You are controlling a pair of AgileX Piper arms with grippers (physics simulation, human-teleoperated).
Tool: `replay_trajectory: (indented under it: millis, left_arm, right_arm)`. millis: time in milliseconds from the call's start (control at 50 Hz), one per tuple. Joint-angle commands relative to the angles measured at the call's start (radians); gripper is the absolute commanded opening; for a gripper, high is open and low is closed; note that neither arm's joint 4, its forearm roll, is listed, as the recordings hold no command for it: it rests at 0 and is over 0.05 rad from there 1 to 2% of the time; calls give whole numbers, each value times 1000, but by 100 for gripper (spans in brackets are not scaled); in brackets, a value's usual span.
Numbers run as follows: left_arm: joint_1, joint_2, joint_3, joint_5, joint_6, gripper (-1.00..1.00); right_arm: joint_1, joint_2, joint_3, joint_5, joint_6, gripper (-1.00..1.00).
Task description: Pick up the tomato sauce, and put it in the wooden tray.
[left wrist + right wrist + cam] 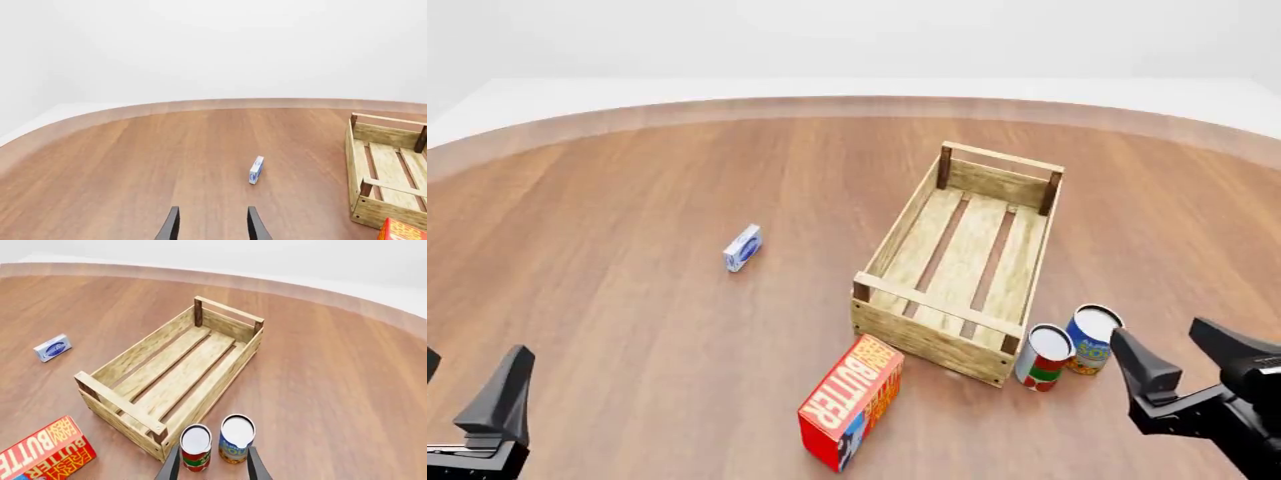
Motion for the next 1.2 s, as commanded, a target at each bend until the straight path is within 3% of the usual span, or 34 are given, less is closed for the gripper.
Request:
replay_trajectory:
  millis: [20, 420, 1200]
  left_arm:
    - [0, 0, 0, 0, 0, 100]
    - [0, 0, 0, 0, 0, 100]
    - [0, 0, 0, 0, 0, 100]
  right_arm:
    - [13, 62, -13, -8, -4, 100]
    - [67, 269, -30, -112, -3, 100]
    - [58, 522, 12, -340, 6, 100]
